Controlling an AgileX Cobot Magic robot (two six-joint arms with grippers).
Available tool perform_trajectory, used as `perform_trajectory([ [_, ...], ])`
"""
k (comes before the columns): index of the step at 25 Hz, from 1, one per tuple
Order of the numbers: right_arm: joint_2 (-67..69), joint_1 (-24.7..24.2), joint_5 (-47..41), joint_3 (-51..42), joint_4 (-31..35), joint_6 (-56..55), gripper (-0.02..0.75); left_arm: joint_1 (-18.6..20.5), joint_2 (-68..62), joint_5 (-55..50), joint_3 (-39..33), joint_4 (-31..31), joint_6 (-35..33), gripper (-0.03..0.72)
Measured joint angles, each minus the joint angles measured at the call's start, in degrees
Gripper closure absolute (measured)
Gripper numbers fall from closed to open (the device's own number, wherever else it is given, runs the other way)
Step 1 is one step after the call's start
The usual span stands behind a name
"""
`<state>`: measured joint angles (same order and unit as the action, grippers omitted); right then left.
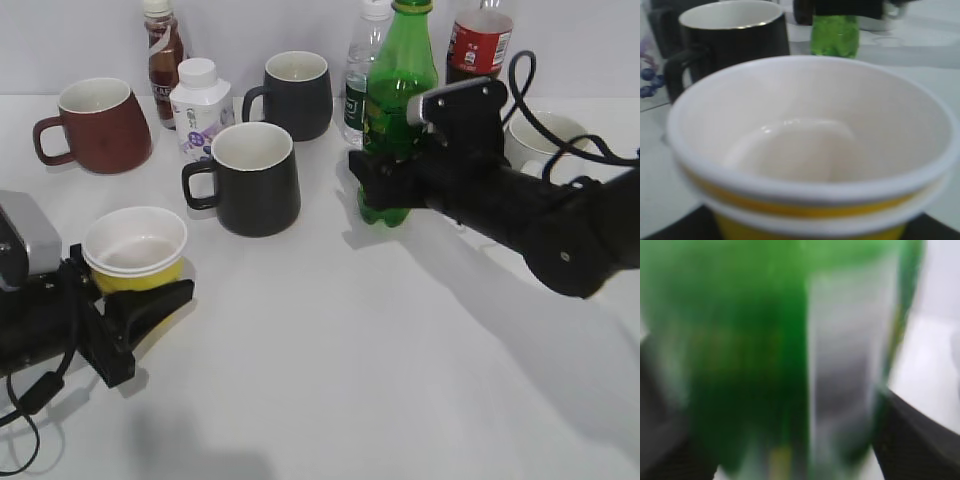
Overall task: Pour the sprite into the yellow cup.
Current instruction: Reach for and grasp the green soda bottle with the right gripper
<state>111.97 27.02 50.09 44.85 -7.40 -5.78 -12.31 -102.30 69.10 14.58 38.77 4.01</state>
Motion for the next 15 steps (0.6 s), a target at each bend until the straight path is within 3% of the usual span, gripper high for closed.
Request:
perform_trajectory([
  [3,1.1,0.0,0.1,2.3,0.0,0.0,0.140,0.0,0.0,0.0,0.0,1.3,0.5,0.294],
  [9,1.5,0.0,-0.9,3.7,0.0,0.0,0.295,-0.1,0.0,0.0,1.0,3.1,2.3,0.297],
  [15,1.1,0.0,-1.6,3.8,-1.3,0.1,0.299,-4.5,0.0,0.0,4.0,3.6,3.5,0.299],
])
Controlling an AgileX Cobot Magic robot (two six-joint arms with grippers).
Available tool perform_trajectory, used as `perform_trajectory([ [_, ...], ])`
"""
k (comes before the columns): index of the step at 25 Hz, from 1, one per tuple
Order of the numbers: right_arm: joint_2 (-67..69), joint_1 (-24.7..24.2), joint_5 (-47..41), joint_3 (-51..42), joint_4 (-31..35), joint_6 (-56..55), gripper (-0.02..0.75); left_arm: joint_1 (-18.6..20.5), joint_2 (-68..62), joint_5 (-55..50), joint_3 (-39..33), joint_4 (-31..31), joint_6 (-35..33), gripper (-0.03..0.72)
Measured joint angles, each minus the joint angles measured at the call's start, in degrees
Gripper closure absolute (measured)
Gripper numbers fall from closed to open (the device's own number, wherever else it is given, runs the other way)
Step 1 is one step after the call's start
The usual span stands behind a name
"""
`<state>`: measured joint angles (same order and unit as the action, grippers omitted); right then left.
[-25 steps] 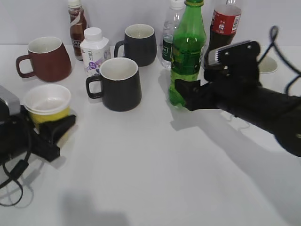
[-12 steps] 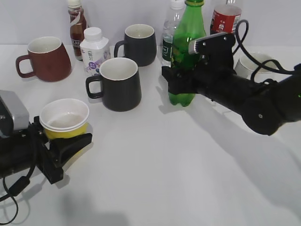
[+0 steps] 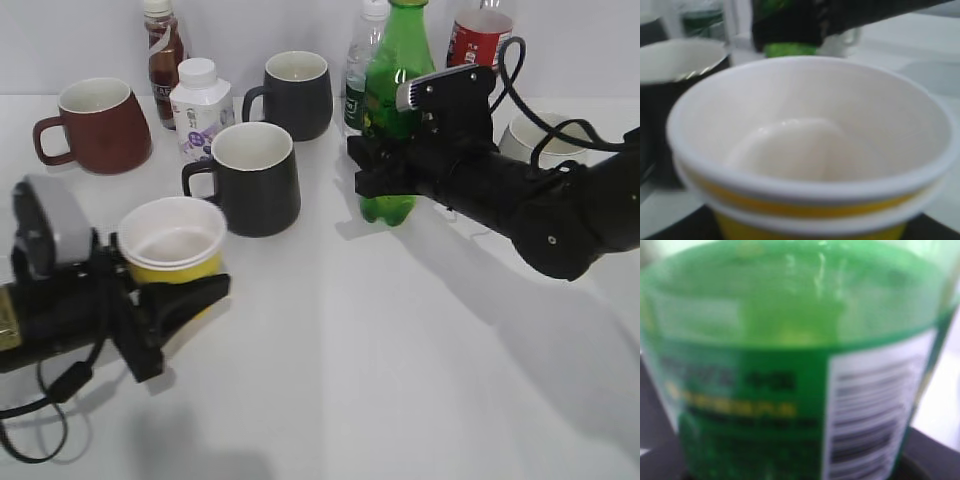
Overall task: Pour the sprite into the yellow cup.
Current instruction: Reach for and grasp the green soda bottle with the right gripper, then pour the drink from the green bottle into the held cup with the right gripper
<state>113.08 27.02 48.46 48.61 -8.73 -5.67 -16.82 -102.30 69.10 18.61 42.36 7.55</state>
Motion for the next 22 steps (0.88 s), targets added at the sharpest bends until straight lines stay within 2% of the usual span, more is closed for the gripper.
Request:
perform_trajectory([
  [5,-2.5,0.0,-4.0,0.0,-4.0,4.1,0.300,-5.9,0.0,0.0,3.4,-2.4,0.7,0.300],
  [12,-8.8,0.0,-7.7,-0.1,-10.0,18.0,0.300,-10.9,-0.1,-5.9,9.5,-3.5,3.3,0.300],
  [22,-12.3,0.0,-14.9,-0.1,-11.9,40.2,0.300,-11.5,-0.1,-8.2,10.5,-3.4,3.5,0.300],
])
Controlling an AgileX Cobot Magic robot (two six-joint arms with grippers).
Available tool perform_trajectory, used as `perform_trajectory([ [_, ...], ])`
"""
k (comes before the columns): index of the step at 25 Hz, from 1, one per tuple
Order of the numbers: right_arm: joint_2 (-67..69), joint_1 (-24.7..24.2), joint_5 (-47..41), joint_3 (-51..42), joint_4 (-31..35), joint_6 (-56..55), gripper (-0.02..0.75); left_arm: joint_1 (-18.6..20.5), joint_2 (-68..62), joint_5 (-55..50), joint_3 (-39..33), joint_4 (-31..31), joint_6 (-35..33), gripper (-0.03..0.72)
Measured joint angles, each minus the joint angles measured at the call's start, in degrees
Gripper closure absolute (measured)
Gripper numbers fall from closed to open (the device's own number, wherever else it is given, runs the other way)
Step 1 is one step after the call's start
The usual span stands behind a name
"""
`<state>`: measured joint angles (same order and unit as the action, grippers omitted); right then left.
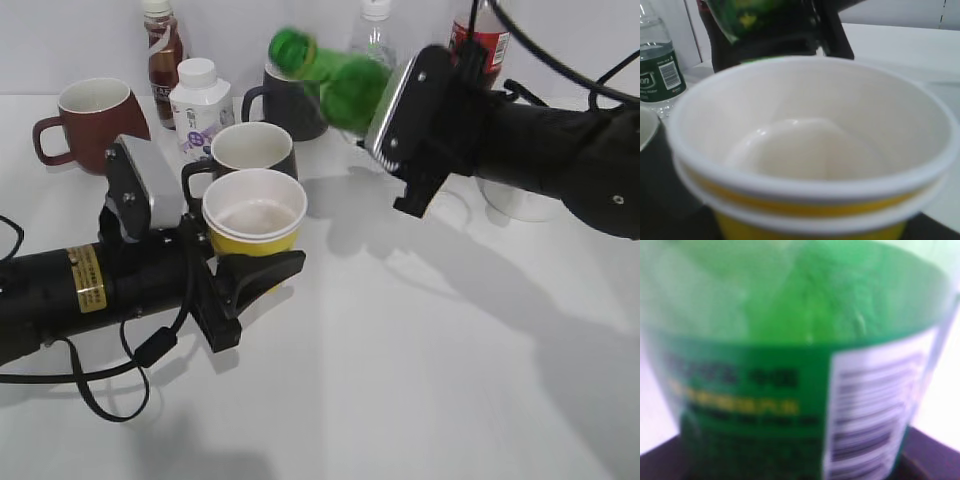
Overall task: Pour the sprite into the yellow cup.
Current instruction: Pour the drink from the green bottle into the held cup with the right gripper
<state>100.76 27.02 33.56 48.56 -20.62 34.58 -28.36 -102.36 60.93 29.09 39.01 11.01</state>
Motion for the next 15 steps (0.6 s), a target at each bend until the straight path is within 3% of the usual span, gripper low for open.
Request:
perform_trajectory([
  [15,0.0,0.0,-2.1,0.0,-1.8,22.6,0.300,0.0,0.0,0.0,0.0,3.1,0.0,0.303],
])
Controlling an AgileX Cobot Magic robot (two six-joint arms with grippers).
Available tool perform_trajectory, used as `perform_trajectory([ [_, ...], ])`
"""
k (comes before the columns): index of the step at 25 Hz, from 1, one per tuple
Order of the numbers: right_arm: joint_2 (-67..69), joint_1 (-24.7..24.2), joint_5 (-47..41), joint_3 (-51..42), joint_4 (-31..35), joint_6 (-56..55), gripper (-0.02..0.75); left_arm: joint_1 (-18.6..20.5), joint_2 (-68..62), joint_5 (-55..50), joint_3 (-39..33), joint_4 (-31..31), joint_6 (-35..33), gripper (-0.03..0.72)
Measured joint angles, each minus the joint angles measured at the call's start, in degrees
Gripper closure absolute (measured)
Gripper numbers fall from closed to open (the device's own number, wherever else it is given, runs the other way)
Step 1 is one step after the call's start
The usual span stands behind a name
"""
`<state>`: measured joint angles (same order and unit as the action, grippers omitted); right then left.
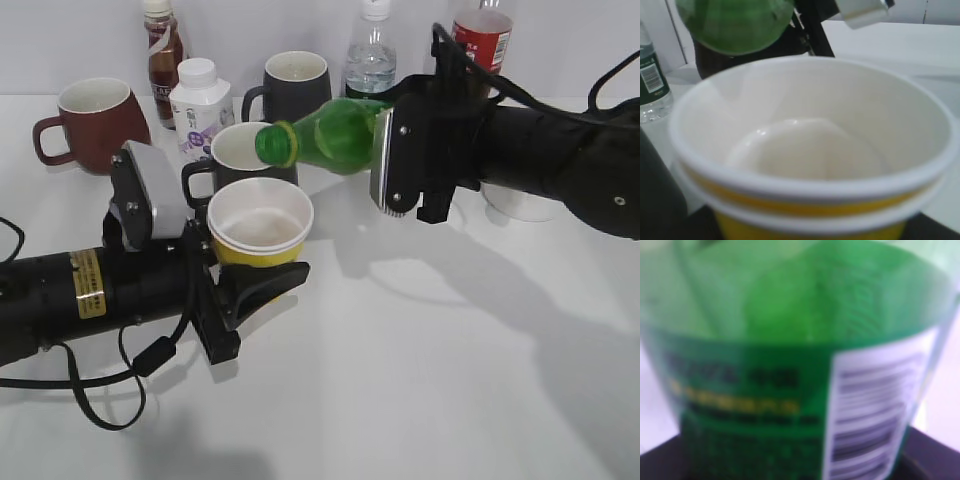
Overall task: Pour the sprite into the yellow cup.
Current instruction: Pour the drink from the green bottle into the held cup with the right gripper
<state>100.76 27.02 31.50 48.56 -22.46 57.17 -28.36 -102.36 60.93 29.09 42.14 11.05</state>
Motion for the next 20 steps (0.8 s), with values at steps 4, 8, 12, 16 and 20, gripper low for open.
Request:
perform_trajectory([
  [4,0.0,0.0,0.1,0.0,0.0,5.0,0.300,0.0,0.0,0.0,0.0,0.4,0.0,0.303],
  [8,0.0,0.0,0.1,0.0,0.0,8.3,0.301,0.0,0.0,0.0,0.0,2.3,0.0,0.303],
  [12,0.0,0.0,0.3,0.0,0.0,9.5,0.307,0.0,0.0,0.0,0.0,3.5,0.0,0.303],
  [16,0.0,0.0,1.2,0.0,0.0,12.0,0.308,0.0,0.0,-0.4,0.0,3.5,0.0,0.303],
  [20,0.0,0.0,1.8,0.0,0.0,13.3,0.308,0.0,0.0,-1.7,0.0,3.6,0.1,0.304],
])
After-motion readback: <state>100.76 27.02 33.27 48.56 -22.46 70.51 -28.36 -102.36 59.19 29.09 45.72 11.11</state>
